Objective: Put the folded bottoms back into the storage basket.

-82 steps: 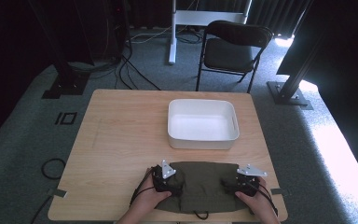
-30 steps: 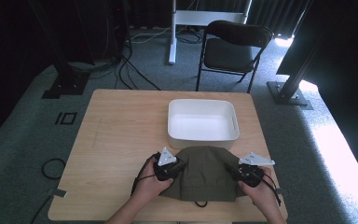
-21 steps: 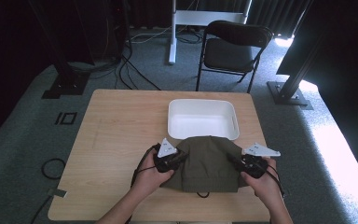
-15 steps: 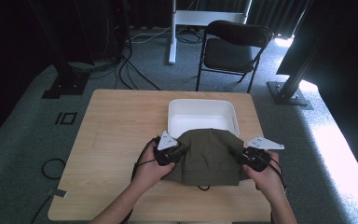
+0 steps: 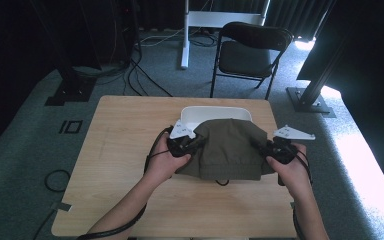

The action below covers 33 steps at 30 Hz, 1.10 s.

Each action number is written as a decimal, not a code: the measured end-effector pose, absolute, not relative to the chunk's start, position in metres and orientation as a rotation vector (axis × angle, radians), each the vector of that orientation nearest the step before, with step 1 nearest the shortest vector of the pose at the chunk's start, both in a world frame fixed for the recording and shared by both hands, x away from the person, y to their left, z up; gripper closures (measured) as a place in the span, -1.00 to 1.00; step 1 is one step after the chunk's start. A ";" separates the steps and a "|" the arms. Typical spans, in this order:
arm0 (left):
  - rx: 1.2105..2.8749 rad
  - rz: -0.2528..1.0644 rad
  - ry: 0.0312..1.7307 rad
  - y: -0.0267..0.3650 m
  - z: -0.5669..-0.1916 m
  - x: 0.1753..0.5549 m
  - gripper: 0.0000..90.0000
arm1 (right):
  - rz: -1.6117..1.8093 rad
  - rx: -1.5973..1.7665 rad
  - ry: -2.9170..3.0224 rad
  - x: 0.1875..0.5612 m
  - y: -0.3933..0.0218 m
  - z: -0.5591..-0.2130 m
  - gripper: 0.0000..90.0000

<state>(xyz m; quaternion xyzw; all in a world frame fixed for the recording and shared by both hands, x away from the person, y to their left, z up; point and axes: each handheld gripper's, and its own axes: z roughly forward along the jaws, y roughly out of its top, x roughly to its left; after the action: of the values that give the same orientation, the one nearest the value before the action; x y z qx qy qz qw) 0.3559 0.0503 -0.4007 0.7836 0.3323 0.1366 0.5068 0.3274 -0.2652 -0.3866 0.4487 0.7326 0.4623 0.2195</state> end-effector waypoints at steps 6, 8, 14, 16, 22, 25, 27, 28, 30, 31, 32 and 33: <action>1.859 0.336 0.820 0.050 -0.389 0.373 0.85 | 1.287 1.254 2.017 0.348 -0.266 -0.373 0.72; 1.852 0.336 0.827 0.050 -0.385 0.380 0.85 | 1.288 1.263 2.017 0.355 -0.265 -0.372 0.73; 1.821 0.359 0.884 0.051 -0.383 0.405 0.85 | 1.303 1.302 1.999 0.384 -0.260 -0.366 0.73; 1.809 0.365 0.904 0.051 -0.381 0.412 0.85 | 1.316 1.318 1.993 0.392 -0.258 -0.363 0.73; 1.791 0.386 0.961 0.048 -0.380 0.435 0.85 | 1.311 1.353 1.966 0.414 -0.251 -0.360 0.73; 1.773 0.381 0.992 0.046 -0.384 0.444 0.85 | 1.308 1.368 1.955 0.424 -0.247 -0.363 0.73; 1.772 0.382 1.009 0.044 -0.391 0.448 0.85 | 1.311 1.382 1.947 0.429 -0.245 -0.366 0.73; 1.785 0.388 1.015 0.043 -0.395 0.449 0.85 | 1.307 1.387 1.948 0.432 -0.244 -0.369 0.73; 1.779 0.361 1.044 0.043 -0.403 0.453 0.85 | 1.309 1.400 1.948 0.437 -0.242 -0.375 0.73; 1.777 0.355 1.056 0.043 -0.407 0.455 0.85 | 1.297 1.409 1.951 0.439 -0.241 -0.379 0.73; 1.777 0.357 1.063 0.043 -0.411 0.457 0.85 | 1.293 1.410 1.953 0.442 -0.240 -0.383 0.73; 1.782 0.353 1.071 0.043 -0.414 0.458 0.85 | 1.294 1.414 1.955 0.444 -0.239 -0.388 0.73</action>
<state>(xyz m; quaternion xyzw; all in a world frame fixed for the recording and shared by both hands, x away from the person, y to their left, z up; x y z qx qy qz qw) 0.4584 0.0431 -0.4139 0.7348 0.4417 0.1457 0.4937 0.4440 -0.2392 -0.3876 0.5059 0.6997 0.4630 0.2004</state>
